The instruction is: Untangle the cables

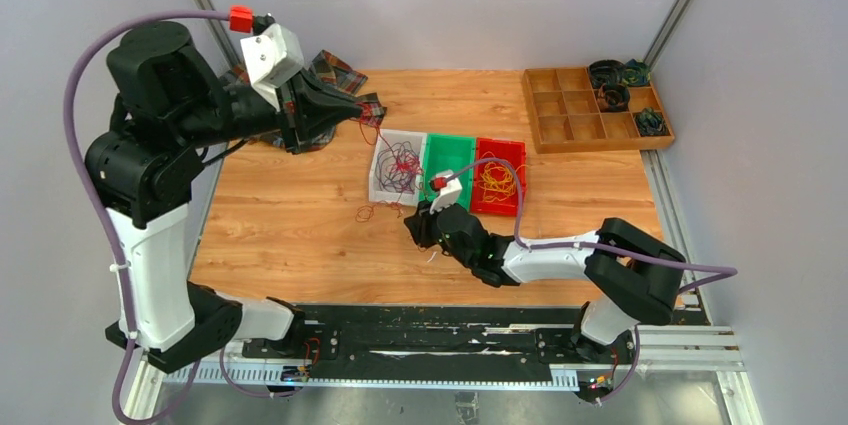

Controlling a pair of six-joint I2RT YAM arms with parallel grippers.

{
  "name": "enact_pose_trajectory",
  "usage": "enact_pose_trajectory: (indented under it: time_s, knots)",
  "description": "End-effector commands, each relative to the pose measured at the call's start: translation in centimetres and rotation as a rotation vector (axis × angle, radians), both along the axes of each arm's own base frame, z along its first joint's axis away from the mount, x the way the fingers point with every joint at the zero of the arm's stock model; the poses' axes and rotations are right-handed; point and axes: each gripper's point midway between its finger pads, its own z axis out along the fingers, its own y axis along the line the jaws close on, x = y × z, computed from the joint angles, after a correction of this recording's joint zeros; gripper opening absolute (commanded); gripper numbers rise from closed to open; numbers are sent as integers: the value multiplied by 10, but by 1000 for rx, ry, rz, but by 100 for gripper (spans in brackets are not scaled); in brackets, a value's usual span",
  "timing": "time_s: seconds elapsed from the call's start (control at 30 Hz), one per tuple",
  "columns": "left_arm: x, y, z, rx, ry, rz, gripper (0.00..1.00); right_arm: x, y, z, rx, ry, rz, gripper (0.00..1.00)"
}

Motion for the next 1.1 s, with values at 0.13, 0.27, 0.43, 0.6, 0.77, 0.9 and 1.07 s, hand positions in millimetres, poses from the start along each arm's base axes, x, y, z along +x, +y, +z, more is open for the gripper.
enact_pose_trajectory:
  time_s: [0.13,0.27,0.43,0.6,0.77,0.9,1.07]
  knots:
    - [29,35,58,-32,-263,288,1,-13,-12,-42,-53,124,-42,8]
    - [44,77,114,-130,-479,553,0,-16,-18,-60,-87,172,-62,3]
    - [39,133,186,-239,-792,851,1,-15,-27,-72,-122,204,-114,1]
    - [24,175,230,-355,-945,1066,1,-18,-35,-81,-147,241,-143,1]
    - [0,207,257,-484,-1077,1230,0,-23,-44,-90,-191,290,-174,1]
    - [-12,218,275,-569,-1138,1278,1,-29,-48,-98,-258,323,-179,2]
    - [10,177,255,-451,-1040,1063,0,-36,-34,-80,-237,270,-94,17]
